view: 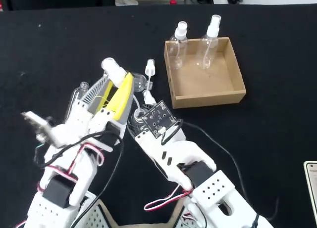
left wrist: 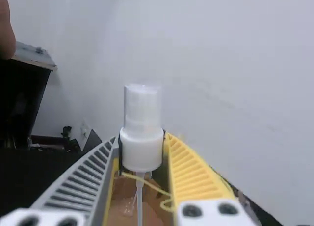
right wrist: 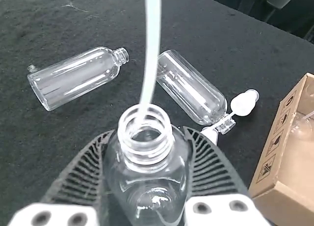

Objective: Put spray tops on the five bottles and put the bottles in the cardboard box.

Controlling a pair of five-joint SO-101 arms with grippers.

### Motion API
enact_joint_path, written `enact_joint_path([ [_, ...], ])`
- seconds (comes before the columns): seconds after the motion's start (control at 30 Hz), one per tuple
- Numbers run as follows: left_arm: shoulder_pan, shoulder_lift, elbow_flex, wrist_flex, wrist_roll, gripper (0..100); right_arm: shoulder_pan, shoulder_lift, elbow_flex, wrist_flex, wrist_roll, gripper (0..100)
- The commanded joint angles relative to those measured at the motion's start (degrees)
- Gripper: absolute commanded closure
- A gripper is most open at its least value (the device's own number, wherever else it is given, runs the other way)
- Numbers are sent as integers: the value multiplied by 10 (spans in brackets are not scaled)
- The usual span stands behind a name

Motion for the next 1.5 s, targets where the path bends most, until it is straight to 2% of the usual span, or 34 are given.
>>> enact_joint_path([
  [0.0, 7, -4, 7, -3, -5, 924, 10, -12, -4, -16, 0, 923],
  [0.37, 11, 0, 16, 2, -6, 923, 10, -13, -9, -17, -1, 923],
  [0.47, 25, 0, 16, 2, -8, 923, 9, -16, -10, -18, -30, 924],
  [0.63, 33, 0, 12, 20, -8, 922, 9, -87, 13, -7, -51, 924],
  [0.8, 33, 0, 8, 39, -8, 835, 8, -178, 59, -7, -48, 924],
  [1.1, 51, -4, 4, 56, -9, 832, 8, -261, 102, -4, -48, 924],
  [1.27, 83, -5, -18, 98, -72, 834, 10, -261, 102, -3, -48, 924],
  [1.47, 57, -5, -15, 99, -90, 834, 11, -265, 73, 73, -48, 924],
])
